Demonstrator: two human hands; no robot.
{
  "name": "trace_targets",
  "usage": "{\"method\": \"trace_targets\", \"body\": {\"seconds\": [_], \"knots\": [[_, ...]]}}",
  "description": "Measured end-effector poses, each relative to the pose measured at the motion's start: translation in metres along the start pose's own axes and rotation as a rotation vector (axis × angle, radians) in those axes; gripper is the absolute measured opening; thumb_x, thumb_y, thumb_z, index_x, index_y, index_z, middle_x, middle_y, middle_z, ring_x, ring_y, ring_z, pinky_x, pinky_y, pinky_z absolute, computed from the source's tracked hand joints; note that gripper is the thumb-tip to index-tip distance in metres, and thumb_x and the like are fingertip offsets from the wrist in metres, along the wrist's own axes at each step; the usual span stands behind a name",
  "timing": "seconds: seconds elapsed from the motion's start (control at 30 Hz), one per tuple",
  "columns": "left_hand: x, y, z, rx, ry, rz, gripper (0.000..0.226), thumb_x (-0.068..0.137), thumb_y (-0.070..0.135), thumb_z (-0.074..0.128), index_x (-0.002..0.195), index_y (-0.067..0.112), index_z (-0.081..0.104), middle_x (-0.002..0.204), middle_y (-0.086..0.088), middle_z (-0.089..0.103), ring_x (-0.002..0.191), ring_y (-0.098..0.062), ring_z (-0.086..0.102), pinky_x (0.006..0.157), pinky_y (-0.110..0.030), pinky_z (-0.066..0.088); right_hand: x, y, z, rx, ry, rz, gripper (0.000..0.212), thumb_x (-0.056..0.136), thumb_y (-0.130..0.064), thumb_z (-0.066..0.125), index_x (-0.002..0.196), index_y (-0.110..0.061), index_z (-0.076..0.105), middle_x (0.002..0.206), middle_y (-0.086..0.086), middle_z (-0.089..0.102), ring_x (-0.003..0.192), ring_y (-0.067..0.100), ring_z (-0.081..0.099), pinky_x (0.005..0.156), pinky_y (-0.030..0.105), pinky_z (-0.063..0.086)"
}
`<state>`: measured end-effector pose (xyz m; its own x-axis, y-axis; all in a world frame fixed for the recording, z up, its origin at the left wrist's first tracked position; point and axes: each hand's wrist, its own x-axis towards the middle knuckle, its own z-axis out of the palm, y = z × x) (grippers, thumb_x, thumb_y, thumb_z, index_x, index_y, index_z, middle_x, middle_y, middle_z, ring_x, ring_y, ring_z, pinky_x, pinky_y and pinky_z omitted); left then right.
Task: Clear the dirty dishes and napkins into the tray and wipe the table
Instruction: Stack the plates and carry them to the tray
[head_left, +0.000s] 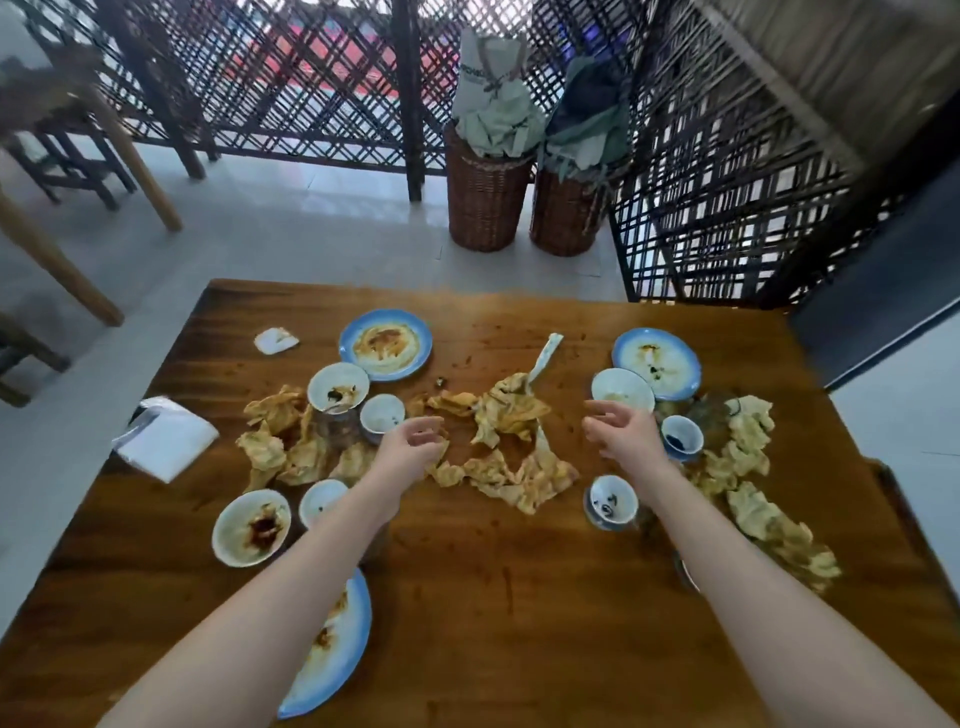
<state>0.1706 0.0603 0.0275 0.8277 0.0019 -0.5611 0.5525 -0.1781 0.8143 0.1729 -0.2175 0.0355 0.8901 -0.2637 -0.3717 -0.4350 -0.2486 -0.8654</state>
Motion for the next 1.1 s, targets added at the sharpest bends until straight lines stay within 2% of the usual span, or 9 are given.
{"method": "trace_targets", "body": {"seconds": [0.2, 0.3, 0.37, 0.4, 0.53, 0.7, 0.83, 0.97, 1.1], "knots": [[0.057, 0.053, 0.079, 0.069, -0.066, -0.007, 0.029, 0.094, 0.012, 0.058, 0.120, 0.024, 0.061, 0.114, 0.002, 0.061, 0.093, -0.008, 0.057, 0.068, -0.023, 0.045, 0.071, 0.002, -0.074, -0.001, 0.088, 0.016, 0.022, 0.088, -0.010, 0.065, 0.108, -0.020, 0.066, 0.098, 0.002, 0.067, 0.084, 0.011, 0.064, 0.065, 0.025, 0.052], [0.083, 0.072, 0.112, 0.100, -0.072, 0.019, 0.031, 0.094, 0.009, 0.054, 0.122, 0.021, 0.062, 0.105, 0.005, 0.063, 0.087, -0.008, 0.059, 0.062, -0.019, 0.047, 0.104, 0.004, -0.109, -0.001, 0.145, 0.022, 0.022, 0.088, -0.009, 0.065, 0.108, -0.018, 0.066, 0.094, -0.001, 0.068, 0.078, 0.008, 0.064, 0.065, 0.029, 0.058], [0.102, 0.083, 0.134, 0.122, -0.055, 0.029, 0.032, 0.094, 0.007, 0.053, 0.121, 0.020, 0.062, 0.104, 0.005, 0.064, 0.086, -0.008, 0.059, 0.061, -0.018, 0.045, 0.127, 0.005, -0.130, -0.040, 0.175, 0.011, 0.023, 0.089, -0.011, 0.065, 0.110, -0.019, 0.065, 0.089, -0.007, 0.066, 0.077, 0.004, 0.062, 0.057, 0.019, 0.053], [0.111, 0.086, 0.145, 0.137, -0.051, 0.034, 0.032, 0.094, 0.007, 0.052, 0.121, 0.020, 0.063, 0.107, 0.002, 0.064, 0.087, -0.009, 0.060, 0.061, -0.018, 0.044, 0.139, 0.005, -0.140, -0.057, 0.182, 0.010, 0.025, 0.089, -0.010, 0.064, 0.113, -0.018, 0.065, 0.090, -0.006, 0.065, 0.080, 0.004, 0.062, 0.059, 0.019, 0.051], [0.147, 0.098, 0.191, 0.221, -0.072, 0.044, 0.029, 0.095, 0.012, 0.053, 0.121, 0.021, 0.062, 0.114, -0.002, 0.060, 0.094, -0.013, 0.059, 0.062, -0.018, 0.041, 0.185, 0.014, -0.172, -0.094, 0.216, 0.034, 0.028, 0.088, -0.008, 0.065, 0.115, -0.011, 0.065, 0.101, 0.007, 0.066, 0.088, 0.017, 0.063, 0.070, 0.026, 0.049], [0.194, 0.108, 0.235, 0.285, -0.121, 0.055, 0.032, 0.096, 0.012, 0.052, 0.127, 0.018, 0.058, 0.112, -0.003, 0.061, 0.095, -0.013, 0.062, 0.076, -0.021, 0.046, 0.228, 0.038, -0.187, -0.113, 0.246, 0.059, 0.025, 0.089, -0.011, 0.065, 0.113, -0.016, 0.065, 0.106, 0.006, 0.065, 0.098, 0.022, 0.062, 0.078, 0.031, 0.047], [0.225, 0.113, 0.260, 0.293, -0.092, 0.084, 0.035, 0.096, 0.014, 0.053, 0.130, 0.020, 0.057, 0.105, 0.002, 0.059, 0.082, -0.003, 0.058, 0.067, -0.017, 0.044, 0.252, 0.058, -0.189, -0.180, 0.216, 0.080, 0.026, 0.090, -0.012, 0.064, 0.116, -0.015, 0.064, 0.110, 0.005, 0.064, 0.098, 0.018, 0.058, 0.079, 0.030, 0.046], [0.250, 0.113, 0.276, 0.241, -0.089, 0.048, 0.040, 0.095, 0.013, 0.054, 0.135, 0.015, 0.053, 0.119, -0.008, 0.060, 0.101, -0.018, 0.061, 0.086, -0.027, 0.048, 0.269, 0.074, -0.189, -0.243, 0.166, 0.111, 0.035, 0.091, -0.014, 0.063, 0.125, -0.013, 0.059, 0.111, 0.003, 0.059, 0.096, 0.014, 0.053, 0.080, 0.029, 0.045], [0.260, 0.111, 0.289, 0.227, -0.165, -0.034, 0.042, 0.095, 0.010, 0.055, 0.137, 0.008, 0.049, 0.115, -0.008, 0.059, 0.100, -0.019, 0.059, 0.073, -0.023, 0.048, 0.282, 0.085, -0.186, -0.295, 0.087, 0.175, 0.040, 0.090, -0.015, 0.064, 0.129, -0.013, 0.055, 0.101, 0.000, 0.056, 0.091, 0.014, 0.054, 0.076, 0.029, 0.045]]}}
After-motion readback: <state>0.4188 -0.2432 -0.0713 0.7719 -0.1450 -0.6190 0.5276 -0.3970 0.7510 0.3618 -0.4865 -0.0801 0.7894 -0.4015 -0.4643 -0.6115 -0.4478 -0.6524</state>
